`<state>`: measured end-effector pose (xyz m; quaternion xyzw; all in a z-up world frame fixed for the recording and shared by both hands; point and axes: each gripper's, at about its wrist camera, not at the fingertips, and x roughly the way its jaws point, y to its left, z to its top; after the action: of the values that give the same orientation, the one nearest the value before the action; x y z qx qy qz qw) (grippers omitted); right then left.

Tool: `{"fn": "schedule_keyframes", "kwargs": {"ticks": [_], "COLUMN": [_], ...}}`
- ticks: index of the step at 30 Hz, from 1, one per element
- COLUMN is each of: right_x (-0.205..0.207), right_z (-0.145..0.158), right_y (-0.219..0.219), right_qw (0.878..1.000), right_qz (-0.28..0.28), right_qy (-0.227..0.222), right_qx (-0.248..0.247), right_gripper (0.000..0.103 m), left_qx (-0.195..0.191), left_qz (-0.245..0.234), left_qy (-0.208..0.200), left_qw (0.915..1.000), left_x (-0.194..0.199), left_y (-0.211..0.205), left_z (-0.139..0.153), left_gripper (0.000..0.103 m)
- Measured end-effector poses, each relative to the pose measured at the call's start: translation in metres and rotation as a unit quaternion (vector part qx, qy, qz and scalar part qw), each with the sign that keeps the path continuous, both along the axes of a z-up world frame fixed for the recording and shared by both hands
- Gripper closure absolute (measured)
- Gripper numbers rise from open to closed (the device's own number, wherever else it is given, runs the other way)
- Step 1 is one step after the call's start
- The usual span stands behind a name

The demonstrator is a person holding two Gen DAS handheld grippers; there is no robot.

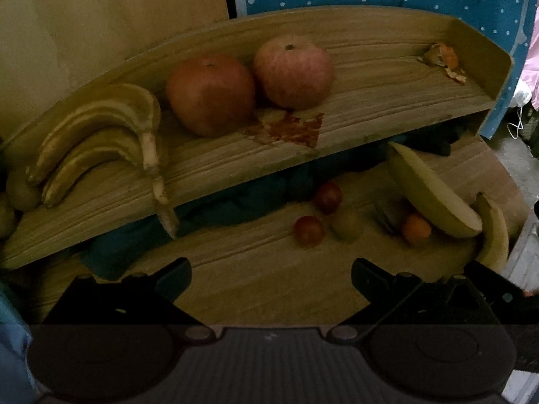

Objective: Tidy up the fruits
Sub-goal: 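Move the right tool to the yellow banana while the left tool approaches a small red fruit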

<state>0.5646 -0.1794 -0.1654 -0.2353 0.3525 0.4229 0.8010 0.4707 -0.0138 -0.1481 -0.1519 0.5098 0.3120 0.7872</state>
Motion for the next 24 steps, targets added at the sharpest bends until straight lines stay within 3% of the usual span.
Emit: {"fn": "schedule_keyframes", "kwargs": {"ticks": [10,16,24], "right_x": [0.012,0.018,0.018], "right_z": [-0.013,-0.019,-0.022], "right_y": [0.021,0.029,0.035], "right_qw": [0.999,0.998,0.995], "right_qz": [0.034,0.057,0.088], "right_qy": [0.001,-0.01,-0.003], "right_qx": [-0.023,-0.036,-0.04], "right_gripper": [0.001,0.011,0.03], "left_qx": [0.0,0.002,-0.007], "left_qz": [-0.01,-0.03,-0.037], "left_qy": [0.011,0.003,-0.001], "left_qw": [0.9999,0.9996,0.9993], "left_x": [0.019,0.03,0.034], "left_y": [0.011,0.013,0.014], "left_z": [-0.017,-0.021,-0.025], "left_gripper": [0.0,0.001,0.02]}}
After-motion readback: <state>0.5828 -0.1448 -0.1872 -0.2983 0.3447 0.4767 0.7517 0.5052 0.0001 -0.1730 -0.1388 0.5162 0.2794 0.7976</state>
